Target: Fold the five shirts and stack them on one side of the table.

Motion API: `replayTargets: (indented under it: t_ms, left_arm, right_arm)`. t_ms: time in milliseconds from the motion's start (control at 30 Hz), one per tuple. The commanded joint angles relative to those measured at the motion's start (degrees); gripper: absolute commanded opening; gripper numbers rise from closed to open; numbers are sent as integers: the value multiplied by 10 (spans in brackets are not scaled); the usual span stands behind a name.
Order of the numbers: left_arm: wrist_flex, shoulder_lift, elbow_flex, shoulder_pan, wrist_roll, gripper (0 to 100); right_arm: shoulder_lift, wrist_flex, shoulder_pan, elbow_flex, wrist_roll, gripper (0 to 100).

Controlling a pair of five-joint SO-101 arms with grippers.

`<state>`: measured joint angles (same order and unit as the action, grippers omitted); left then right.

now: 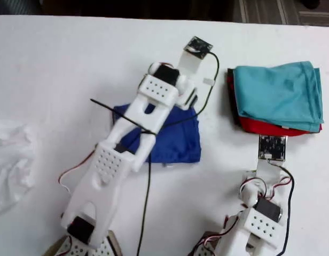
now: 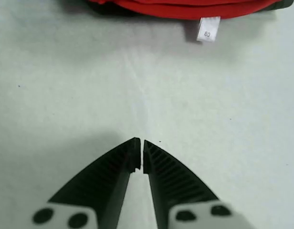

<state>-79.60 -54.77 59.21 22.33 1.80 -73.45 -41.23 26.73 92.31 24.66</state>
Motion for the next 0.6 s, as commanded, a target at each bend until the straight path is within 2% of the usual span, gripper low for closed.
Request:
replayTargets:
  t_ms: [0, 400, 567]
  left_arm:
    - [12, 3, 22, 14, -3, 196]
    - [8, -4, 22, 31, -3, 193]
    - [-4, -5, 18, 37, -2, 16]
  right_arm:
    - [-11, 9, -3, -3, 4, 19]
    - [-11, 9, -3, -3, 4, 19]
    - [-11, 9, -3, -3, 4, 19]
